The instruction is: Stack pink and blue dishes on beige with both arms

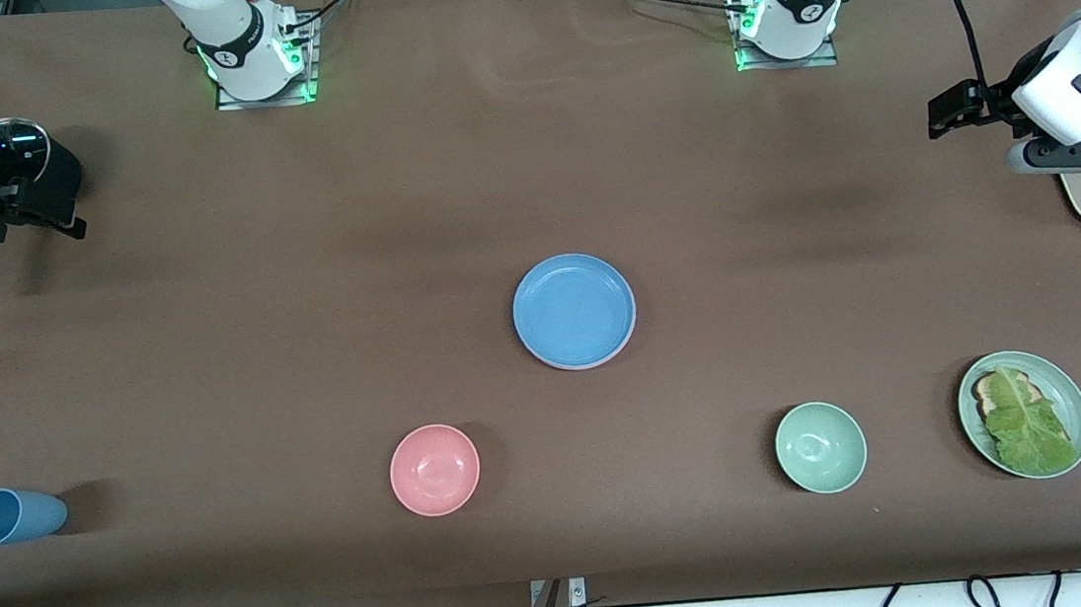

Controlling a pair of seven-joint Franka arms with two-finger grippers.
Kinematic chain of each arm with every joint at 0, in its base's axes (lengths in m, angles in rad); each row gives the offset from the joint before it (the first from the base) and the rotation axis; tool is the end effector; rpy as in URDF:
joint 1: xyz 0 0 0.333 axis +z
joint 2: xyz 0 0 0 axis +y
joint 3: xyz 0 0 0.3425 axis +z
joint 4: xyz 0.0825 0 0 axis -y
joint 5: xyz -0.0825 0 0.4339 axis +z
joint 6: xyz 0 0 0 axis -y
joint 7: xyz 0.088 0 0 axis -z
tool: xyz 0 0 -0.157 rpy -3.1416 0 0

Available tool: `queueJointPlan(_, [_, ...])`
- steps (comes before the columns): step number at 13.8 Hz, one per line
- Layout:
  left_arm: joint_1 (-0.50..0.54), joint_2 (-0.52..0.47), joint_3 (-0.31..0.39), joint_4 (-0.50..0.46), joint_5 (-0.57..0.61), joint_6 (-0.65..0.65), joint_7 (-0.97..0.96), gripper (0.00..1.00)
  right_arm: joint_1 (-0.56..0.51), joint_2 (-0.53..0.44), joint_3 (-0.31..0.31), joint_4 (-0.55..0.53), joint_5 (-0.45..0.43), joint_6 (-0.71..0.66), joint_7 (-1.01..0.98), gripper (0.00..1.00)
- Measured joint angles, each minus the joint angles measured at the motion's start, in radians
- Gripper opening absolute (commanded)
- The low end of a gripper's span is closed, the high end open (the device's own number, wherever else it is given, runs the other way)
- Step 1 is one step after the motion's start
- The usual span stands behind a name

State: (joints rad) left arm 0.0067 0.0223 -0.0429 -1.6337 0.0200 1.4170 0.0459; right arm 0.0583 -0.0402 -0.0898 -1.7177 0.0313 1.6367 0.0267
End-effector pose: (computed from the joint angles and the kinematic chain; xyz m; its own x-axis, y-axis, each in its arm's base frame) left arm 0.5775 -0.0173 0.5455 0.9683 -0.0781 -0.2373 -0.0824 -0.9966 -0.0081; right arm 0.5903 -0.0146 0.5539 0.9973 -0.0600 -0.0419 -0.0614 -0.9975 -0.0336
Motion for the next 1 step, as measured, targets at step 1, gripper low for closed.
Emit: queueJointPlan(1, [0.0, 0.0, 0.0, 0.0, 0.0, 0.0, 0.0, 1.0, 0.002, 0.0, 0.0, 0.0, 0.0, 0.0, 0.0, 1.0])
